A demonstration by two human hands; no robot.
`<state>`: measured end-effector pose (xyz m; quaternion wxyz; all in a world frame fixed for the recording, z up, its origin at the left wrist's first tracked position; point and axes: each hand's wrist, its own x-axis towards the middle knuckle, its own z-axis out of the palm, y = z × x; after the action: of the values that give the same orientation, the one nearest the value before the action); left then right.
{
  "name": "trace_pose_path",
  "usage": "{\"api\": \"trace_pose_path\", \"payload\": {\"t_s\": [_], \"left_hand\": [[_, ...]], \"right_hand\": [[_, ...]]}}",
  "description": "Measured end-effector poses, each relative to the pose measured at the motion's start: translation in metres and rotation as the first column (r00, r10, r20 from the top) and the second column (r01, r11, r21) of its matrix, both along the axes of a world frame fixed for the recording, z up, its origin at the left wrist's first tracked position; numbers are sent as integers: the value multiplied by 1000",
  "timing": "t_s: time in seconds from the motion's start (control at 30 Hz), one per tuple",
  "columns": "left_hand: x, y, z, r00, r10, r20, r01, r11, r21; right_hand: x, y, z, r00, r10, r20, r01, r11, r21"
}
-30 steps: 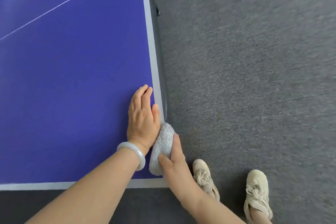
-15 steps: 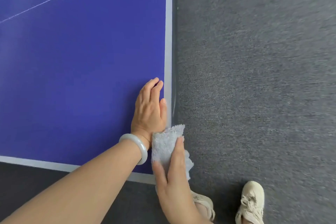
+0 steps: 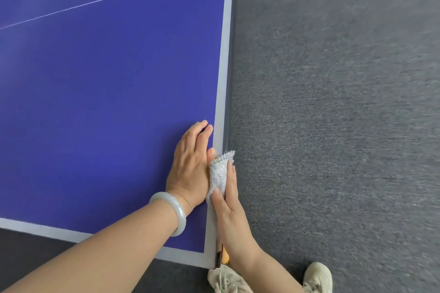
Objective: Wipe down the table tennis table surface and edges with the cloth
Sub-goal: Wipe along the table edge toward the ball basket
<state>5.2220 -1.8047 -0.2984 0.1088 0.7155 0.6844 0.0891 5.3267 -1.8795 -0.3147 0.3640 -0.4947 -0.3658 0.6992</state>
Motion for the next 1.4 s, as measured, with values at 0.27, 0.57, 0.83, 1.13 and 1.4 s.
{"api": "trace_pose_path", "payload": {"t_s": [0.27,0.57,0.83,1.13,1.4], "left_hand": [[6,3,5,1000,5,-2,-5,1000,8],[2,2,1,1000,1,4,-1,1000,7],[2,3,0,1000,4,3,-4,1000,19],[3,3,-1,1000,12,-8,-11,999,36],[1,1,-3,1000,17,-20,-16,999,29]], "right_hand": [[6,-28,-17,996,81,27,-83,994,68],[8,-2,-6,999,24,42,-24,1000,-11],[-5,27,-10,998,-46,48,50,995,-83],[-13,59,-14,987,-145,70,152,983,-101],[-21,56,-20,975,-200,94,198,980,32]]}}
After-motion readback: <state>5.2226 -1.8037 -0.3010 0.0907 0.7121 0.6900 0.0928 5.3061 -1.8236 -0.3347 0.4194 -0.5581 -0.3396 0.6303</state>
